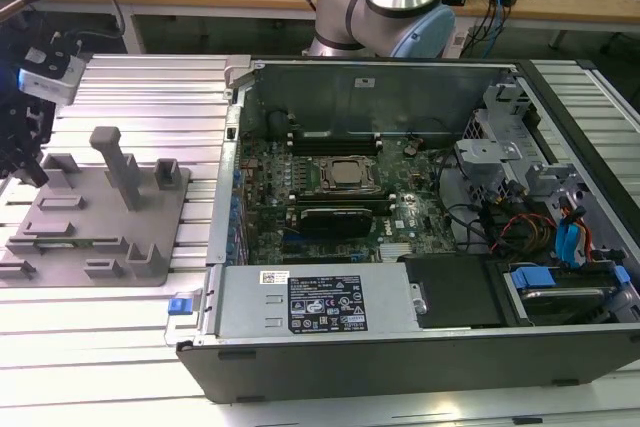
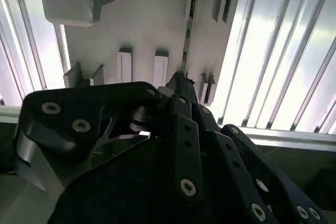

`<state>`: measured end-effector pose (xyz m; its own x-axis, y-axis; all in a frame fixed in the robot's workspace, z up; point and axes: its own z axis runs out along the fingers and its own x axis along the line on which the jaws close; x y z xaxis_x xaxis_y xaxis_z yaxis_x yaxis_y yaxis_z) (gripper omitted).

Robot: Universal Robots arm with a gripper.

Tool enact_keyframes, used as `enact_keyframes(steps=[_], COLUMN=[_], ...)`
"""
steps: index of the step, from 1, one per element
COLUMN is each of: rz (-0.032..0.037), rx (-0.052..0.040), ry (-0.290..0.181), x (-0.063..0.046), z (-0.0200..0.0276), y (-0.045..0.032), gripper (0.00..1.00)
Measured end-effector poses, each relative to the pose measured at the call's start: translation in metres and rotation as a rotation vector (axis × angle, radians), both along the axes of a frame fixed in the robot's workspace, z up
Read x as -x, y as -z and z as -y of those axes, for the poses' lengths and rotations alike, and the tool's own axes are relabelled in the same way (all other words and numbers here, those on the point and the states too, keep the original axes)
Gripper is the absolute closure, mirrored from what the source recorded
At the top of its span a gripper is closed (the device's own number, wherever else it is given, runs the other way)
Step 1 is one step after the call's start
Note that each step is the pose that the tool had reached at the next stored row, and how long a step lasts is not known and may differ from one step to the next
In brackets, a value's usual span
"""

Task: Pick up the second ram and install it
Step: 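Pick up the second ram and move it above second insertion slot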

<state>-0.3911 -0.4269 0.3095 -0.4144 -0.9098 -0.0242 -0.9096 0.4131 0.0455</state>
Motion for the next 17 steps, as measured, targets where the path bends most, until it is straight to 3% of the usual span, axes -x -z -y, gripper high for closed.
enact_keyframes(steps=[3, 8, 12, 17], rz=[0.0, 0.0001, -0.0002, 0.0001], rx=[0.0, 0.0, 0.0, 0.0], ry=[-0.114, -0.247, -0.381, -0.383], x=[0.0, 0.0, 0.0, 0.0], z=[0.0001, 0.0, 0.0, 0.0], y=[0.0025, 0.0056, 0.0083, 0.0127], gripper=[0.92, 0.92, 0.92, 0.92])
